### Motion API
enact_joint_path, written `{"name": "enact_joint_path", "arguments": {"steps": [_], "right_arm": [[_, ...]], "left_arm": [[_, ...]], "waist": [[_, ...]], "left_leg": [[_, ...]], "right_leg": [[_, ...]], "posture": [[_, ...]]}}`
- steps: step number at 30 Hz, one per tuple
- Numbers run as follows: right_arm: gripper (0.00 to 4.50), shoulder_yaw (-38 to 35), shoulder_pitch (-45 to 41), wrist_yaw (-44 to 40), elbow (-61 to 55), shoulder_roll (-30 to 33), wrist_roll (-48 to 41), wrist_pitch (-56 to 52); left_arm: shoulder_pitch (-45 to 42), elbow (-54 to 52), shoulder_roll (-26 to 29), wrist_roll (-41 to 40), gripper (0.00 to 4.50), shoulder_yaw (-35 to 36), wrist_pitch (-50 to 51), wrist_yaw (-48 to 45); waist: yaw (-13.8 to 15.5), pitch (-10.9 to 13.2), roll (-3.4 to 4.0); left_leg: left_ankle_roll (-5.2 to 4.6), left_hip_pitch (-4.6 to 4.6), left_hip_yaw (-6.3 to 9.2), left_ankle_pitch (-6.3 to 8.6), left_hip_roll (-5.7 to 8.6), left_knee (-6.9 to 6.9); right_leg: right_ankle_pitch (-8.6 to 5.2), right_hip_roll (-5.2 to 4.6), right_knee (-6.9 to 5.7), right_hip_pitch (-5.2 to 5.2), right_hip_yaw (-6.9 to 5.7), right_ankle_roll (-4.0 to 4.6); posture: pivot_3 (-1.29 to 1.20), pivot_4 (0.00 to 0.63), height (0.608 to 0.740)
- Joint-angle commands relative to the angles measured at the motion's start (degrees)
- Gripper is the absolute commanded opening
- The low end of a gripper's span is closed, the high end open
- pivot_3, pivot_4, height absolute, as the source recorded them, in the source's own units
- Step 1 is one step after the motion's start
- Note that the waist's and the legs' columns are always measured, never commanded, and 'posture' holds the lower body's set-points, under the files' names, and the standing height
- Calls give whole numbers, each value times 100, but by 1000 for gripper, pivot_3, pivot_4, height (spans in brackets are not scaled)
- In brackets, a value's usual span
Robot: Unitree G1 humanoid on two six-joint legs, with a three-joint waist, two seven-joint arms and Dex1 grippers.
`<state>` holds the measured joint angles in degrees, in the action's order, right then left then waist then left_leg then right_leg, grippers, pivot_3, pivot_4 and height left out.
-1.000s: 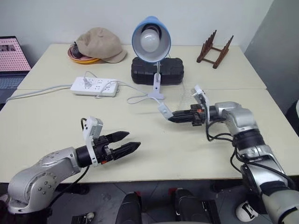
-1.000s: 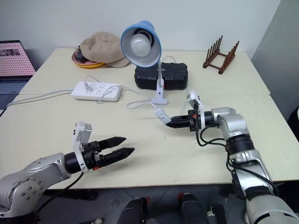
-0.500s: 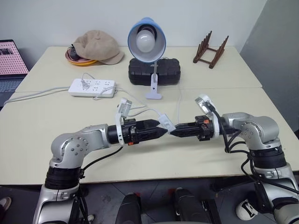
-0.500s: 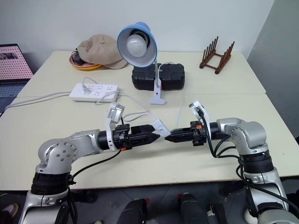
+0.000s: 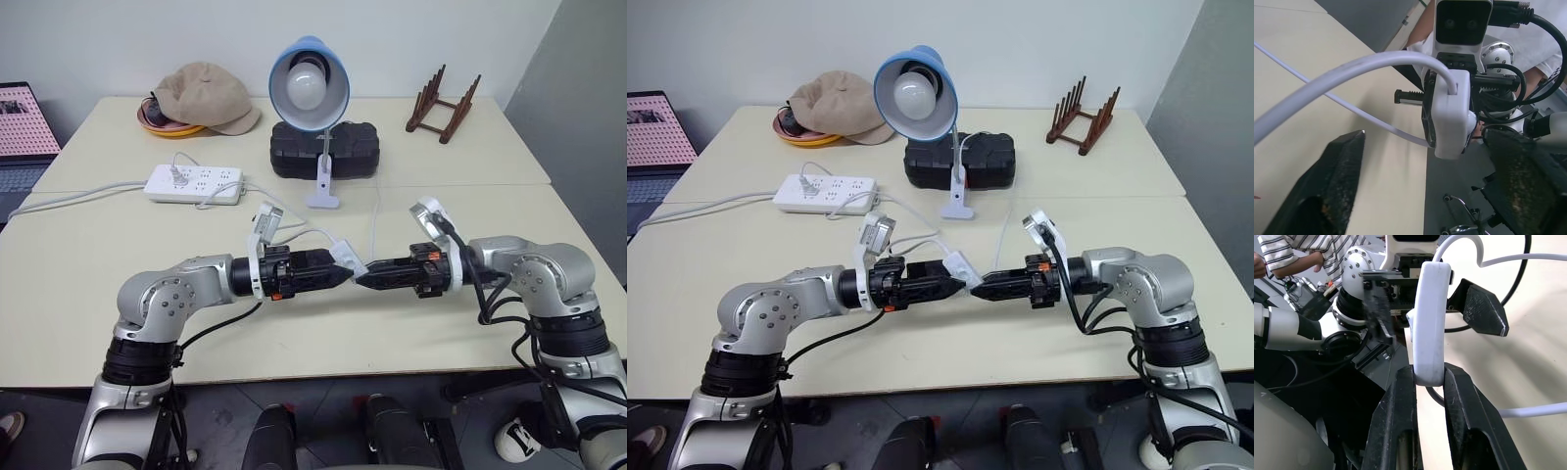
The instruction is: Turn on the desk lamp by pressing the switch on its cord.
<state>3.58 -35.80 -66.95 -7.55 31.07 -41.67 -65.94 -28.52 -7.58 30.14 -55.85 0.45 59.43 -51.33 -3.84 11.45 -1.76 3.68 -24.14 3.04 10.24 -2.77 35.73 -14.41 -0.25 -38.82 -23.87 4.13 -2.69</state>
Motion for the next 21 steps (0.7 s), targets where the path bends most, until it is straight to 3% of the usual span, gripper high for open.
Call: {"name": "enact_joint_path", "arguments": {"steps": [1, 12, 21], "right_arm": [[375, -14, -39, -48, -131, 98, -198, 62], [375, 125, -53, -105, -41, 116, -174, 195], [375, 239, 30, -207, -52, 289, -67, 399]], "left_arm": [[-218, 22, -9, -93, 2829, 211, -20, -61], [-191, -83, 3, -189, 677, 227, 36, -87], [-111, -127, 25, -498, 521, 391, 236, -50]], "waist": [[3, 0, 0], [7, 0, 0], [8, 0, 0]], "left_leg": [[0, -2, 0, 0, 0, 0], [0, -27, 0, 0, 0, 0], [0, -27, 0, 0, 0, 0]], "right_leg": [[0, 0, 0, -2, 0, 0], [1, 0, 4, -22, -1, -3], [0, 0, 7, -22, -1, -2]], "posture": [[0, 150, 740], [0, 150, 740], [0, 150, 740]]}}
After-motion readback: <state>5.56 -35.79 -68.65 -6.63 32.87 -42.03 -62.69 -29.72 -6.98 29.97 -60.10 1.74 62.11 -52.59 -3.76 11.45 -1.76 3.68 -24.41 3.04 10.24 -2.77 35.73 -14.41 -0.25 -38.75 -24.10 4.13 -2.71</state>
